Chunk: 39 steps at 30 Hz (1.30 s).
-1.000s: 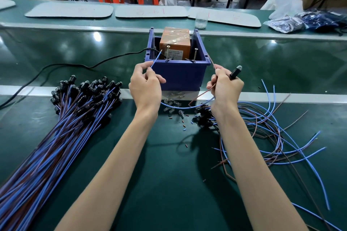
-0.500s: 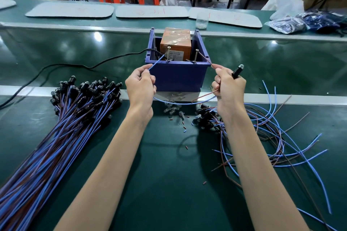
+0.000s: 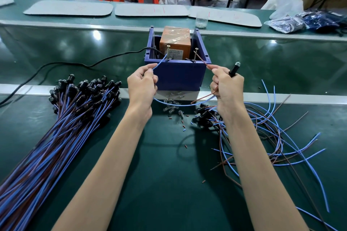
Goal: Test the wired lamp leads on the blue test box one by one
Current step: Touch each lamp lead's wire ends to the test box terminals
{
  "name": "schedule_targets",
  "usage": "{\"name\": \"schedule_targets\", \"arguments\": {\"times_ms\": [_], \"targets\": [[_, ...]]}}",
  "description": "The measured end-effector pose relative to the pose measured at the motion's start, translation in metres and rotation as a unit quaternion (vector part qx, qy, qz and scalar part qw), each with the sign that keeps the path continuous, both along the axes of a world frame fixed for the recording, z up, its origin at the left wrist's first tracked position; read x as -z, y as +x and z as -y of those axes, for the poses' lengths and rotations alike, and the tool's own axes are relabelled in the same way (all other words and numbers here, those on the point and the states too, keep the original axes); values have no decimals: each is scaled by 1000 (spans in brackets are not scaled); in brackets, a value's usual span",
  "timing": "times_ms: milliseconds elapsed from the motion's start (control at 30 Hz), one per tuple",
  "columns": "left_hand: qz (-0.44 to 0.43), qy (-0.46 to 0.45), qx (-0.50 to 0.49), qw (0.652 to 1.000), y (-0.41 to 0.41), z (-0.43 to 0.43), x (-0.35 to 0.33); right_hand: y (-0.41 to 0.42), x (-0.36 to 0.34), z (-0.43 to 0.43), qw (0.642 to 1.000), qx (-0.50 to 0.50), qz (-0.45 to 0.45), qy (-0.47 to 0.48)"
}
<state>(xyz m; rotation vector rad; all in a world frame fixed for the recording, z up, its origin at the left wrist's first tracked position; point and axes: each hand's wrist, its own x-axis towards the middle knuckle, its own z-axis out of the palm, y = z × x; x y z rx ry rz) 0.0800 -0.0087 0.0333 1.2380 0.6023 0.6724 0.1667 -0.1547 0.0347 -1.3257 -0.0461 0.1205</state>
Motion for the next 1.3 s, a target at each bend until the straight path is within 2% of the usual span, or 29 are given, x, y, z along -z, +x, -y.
{"name": "schedule_targets", "arguments": {"times_ms": [1300], "targets": [[-18, 37, -9, 999, -4, 4, 3, -9, -8, 2, 999, 19, 13, -33]]}}
